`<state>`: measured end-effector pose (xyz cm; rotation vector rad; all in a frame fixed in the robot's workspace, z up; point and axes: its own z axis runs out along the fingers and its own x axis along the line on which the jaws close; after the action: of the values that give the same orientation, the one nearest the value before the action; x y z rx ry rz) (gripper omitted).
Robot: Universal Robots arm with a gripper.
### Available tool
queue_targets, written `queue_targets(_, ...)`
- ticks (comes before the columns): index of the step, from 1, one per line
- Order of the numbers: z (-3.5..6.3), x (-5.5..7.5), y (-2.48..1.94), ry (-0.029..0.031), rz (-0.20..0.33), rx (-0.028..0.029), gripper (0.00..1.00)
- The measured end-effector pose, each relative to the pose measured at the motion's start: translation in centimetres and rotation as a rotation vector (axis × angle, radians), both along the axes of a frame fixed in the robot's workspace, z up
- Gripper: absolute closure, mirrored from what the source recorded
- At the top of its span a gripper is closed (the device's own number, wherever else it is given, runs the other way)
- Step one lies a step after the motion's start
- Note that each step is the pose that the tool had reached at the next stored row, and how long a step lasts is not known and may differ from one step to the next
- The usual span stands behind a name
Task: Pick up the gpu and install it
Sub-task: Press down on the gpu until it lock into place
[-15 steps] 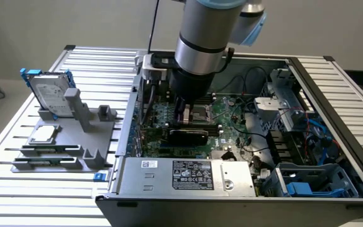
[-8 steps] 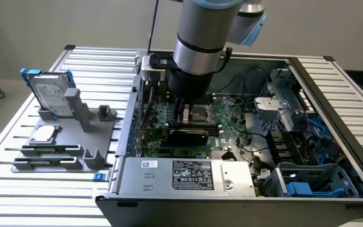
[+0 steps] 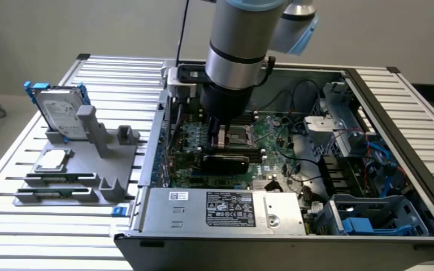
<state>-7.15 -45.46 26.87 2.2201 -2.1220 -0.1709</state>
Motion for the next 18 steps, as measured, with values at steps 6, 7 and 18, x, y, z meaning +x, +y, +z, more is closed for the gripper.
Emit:
queue_targets(6, -0.09, -0.05, 0.0, -0.0029, 0.011, 0.0, 0.89)
queue_targets(7, -0.11, -0.06, 0.0, -0.0036, 0.014, 0.0, 0.89)
queue_targets(18, 0.33, -0.07, 0.0, -0.0075, 0.032, 0.0006, 0.89)
